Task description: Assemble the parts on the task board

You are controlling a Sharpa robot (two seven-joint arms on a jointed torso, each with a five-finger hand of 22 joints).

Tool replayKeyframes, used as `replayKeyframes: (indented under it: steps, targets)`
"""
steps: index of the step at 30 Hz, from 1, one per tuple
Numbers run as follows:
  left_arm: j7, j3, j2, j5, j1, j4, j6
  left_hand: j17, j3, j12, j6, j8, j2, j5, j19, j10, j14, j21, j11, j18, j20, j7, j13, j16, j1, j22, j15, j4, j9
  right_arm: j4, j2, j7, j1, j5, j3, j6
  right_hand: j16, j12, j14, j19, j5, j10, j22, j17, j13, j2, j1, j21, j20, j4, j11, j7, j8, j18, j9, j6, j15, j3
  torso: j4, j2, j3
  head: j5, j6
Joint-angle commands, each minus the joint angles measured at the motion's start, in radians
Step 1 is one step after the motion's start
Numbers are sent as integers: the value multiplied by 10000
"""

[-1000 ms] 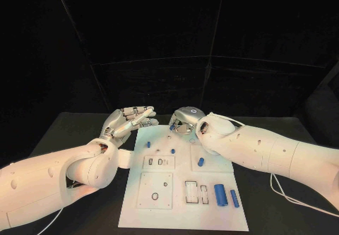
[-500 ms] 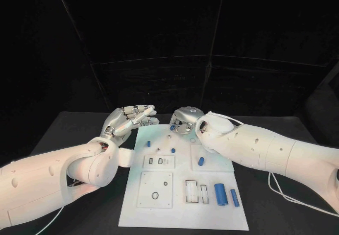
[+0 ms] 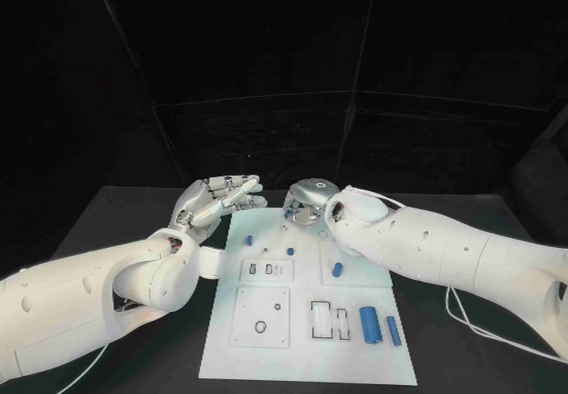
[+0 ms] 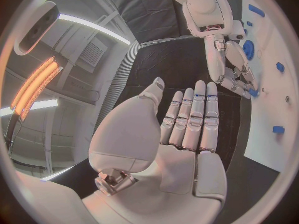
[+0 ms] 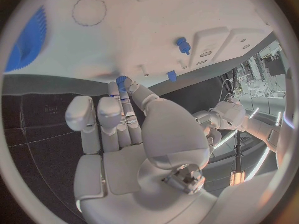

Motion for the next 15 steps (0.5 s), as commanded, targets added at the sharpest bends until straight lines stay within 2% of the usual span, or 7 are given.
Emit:
replayKeyframes:
  steps: [1, 2, 6, 10, 13, 15]
  targets:
    - [42, 10, 7, -46, 20, 7, 150, 12, 3, -57, 35, -53, 97, 3, 56, -42, -41, -63, 55, 52, 29, 54, -11, -57, -37, -15, 42, -48, -15, -46, 7, -43, 20, -74, 6, 54, -306, -22, -236, -463, -7, -857, -518, -452, -56, -332, -187, -289, 126, 40, 212, 134, -49, 71, -77, -911, 162, 56, -5, 2, -3, 14, 1]
    - [37, 10, 5, -46, 21, 7, 152, 12, 2, -58, 34, -54, 97, 3, 55, -43, -41, -63, 55, 52, 29, 55, -11, -58, -38, -15, 43, -49, -15, -40, -3, -53, 20, -74, 6, 21, -430, 21, -344, -658, 25, -1220, -748, -639, -37, -439, -221, -420, 185, 84, 258, 148, -45, 123, -54, -1225, 206, 10, -2, 1, -1, 12, 4]
    - [27, 10, -10, -46, 24, 5, 162, 12, 1, -60, 33, -56, 97, 3, 55, -45, -42, -65, 56, 52, 30, 56, -11, -61, -39, -16, 43, -50, -15, 90, -129, -120, 20, -74, 5, -164, -589, 46, -500, -995, 70, -1771, -1172, -925, -35, -600, -149, -667, 268, 169, 309, 150, -51, 209, -52, -1722, 254, -159, 1, -3, 0, 13, 9]
    - [23, 10, -39, -46, 27, -4, 165, 12, 1, -60, 33, -56, 97, 3, 55, -45, -42, -65, 56, 52, 30, 56, -11, -61, -39, -16, 43, -50, -15, 450, -476, -191, 20, -47, 6, -414, -556, 100, -502, -999, 76, -1811, -1182, -901, -22, -641, -146, -681, 278, 219, 314, 170, -29, 212, -36, -1754, 266, -239, -9, -3, 7, 32, 17]
    - [23, 10, -72, -46, 29, -11, 172, 12, 1, -60, 33, -56, 97, 3, 55, -45, -42, -65, 56, 52, 30, 56, -11, -61, -39, -16, 43, -50, -15, 1000, -999, -289, 20, 116, 7, -634, -448, 284, -454, -906, 102, -1635, -1083, -794, 20, -655, -159, -637, 284, 321, 298, 173, 19, 195, -7, -1667, 260, -344, -27, -15, 6, 36, 32]
    - [24, 9, -94, -46, 30, -20, 178, 12, -1, -63, 32, -59, 97, 3, 55, -47, -43, -67, 57, 52, 30, 56, -11, -64, -40, -18, 44, -52, -16, 1445, -1444, -394, 19, 366, 27, -759, -228, 577, -326, -653, 138, -1170, -779, -526, 102, -643, -213, -479, 263, 437, 238, 166, 87, 140, 24, -1497, 218, -403, -46, -21, 8, 33, 40]
